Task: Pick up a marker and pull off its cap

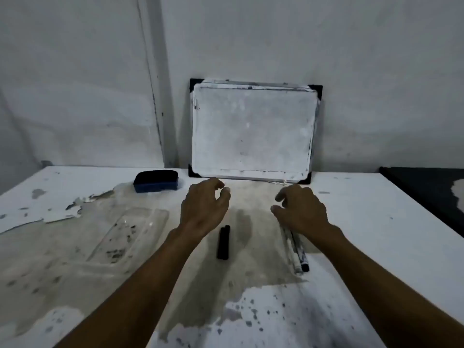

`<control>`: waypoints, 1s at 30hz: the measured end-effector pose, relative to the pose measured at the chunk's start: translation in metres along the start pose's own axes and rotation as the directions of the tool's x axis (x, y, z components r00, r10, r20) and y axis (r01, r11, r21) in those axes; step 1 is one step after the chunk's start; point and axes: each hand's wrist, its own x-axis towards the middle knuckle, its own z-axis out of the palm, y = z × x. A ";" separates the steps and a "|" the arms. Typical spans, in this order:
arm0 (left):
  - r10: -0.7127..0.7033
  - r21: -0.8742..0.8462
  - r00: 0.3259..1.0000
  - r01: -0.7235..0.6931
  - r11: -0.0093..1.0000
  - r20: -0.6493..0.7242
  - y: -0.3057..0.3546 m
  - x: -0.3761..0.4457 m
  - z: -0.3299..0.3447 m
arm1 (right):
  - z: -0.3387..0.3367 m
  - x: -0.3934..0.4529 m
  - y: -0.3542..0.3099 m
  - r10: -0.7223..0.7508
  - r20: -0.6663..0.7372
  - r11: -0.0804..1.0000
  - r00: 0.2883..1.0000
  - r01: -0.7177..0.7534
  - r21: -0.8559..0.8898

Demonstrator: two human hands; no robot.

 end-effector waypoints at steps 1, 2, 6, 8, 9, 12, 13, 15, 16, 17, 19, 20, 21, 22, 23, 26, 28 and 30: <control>-0.011 -0.040 1.000 0.011 0.999 -0.010 -0.002 -0.007 0.001 | 0.003 -0.009 0.004 0.013 -0.037 0.999 0.999 -0.014 -0.039; -0.003 -0.072 0.999 0.000 0.997 -0.047 -0.004 -0.013 0.003 | 0.006 -0.016 0.008 0.009 -0.101 0.996 0.995 -0.017 -0.083; -0.004 -0.143 0.992 -0.014 0.990 -0.125 -0.016 -0.042 0.010 | 0.028 -0.047 0.022 0.012 -0.192 0.977 0.981 -0.052 -0.207; -0.023 -0.186 0.986 -0.008 0.983 -0.164 -0.022 -0.051 0.012 | 0.035 -0.055 0.025 0.002 -0.219 0.974 0.976 -0.052 -0.222; -0.029 -0.196 0.985 -0.005 0.981 -0.169 -0.024 -0.056 0.013 | 0.038 -0.058 0.027 -0.007 -0.227 0.974 0.974 -0.045 -0.224; -0.039 -0.231 0.980 -0.008 0.973 -0.197 -0.027 -0.065 0.015 | 0.045 -0.065 0.025 -0.017 -0.225 0.971 0.974 -0.038 -0.238; -0.042 -0.243 0.976 -0.012 0.970 -0.215 -0.027 -0.067 0.014 | 0.046 -0.066 0.023 -0.009 -0.218 0.967 0.976 -0.047 -0.250; -0.036 -0.254 0.964 -0.033 0.967 -0.264 -0.029 -0.070 0.013 | 0.049 -0.070 0.020 -0.008 -0.199 0.957 0.980 -0.050 -0.287; -0.032 -0.258 0.957 -0.045 0.965 -0.287 -0.030 -0.072 0.012 | 0.051 -0.072 0.019 -0.015 -0.197 0.951 0.980 -0.047 -0.306; -0.029 -0.262 0.951 -0.056 0.963 -0.307 -0.031 -0.073 0.011 | 0.052 -0.074 0.019 -0.028 -0.199 0.947 0.980 -0.037 -0.319; -0.030 -0.279 0.941 -0.070 0.958 -0.338 -0.031 -0.074 0.010 | 0.053 -0.075 0.018 -0.045 -0.205 0.954 0.978 -0.019 -0.300; -0.030 -0.289 0.936 -0.077 0.954 -0.350 -0.031 -0.074 0.010 | 0.053 -0.076 0.018 -0.053 -0.202 0.958 0.978 -0.007 -0.285; -0.031 -0.298 0.931 -0.084 0.951 -0.363 -0.031 -0.074 0.009 | 0.055 -0.076 0.016 -0.063 -0.193 0.962 0.979 0.008 -0.272; -0.032 -0.305 0.927 -0.090 0.948 -0.374 -0.031 -0.073 0.008 | 0.056 -0.077 0.014 -0.073 -0.183 0.967 0.980 0.025 -0.253; -0.033 -0.312 0.923 -0.096 0.945 -0.382 -0.031 -0.073 0.007 | 0.058 -0.078 0.012 -0.084 -0.176 0.972 0.981 0.042 -0.232; -0.034 -0.321 0.921 -0.100 0.942 -0.387 -0.032 -0.073 0.005 | 0.062 -0.079 0.007 -0.091 -0.180 0.983 0.979 0.060 -0.172; -0.026 -0.315 0.921 -0.107 0.943 -0.388 -0.035 -0.073 0.005 | 0.065 -0.078 0.006 -0.076 -0.195 0.989 0.978 0.050 -0.136; -0.011 -0.310 0.920 -0.121 0.943 -0.391 -0.036 -0.072 0.004 | 0.065 -0.076 0.005 -0.057 -0.205 0.994 0.977 0.036 -0.102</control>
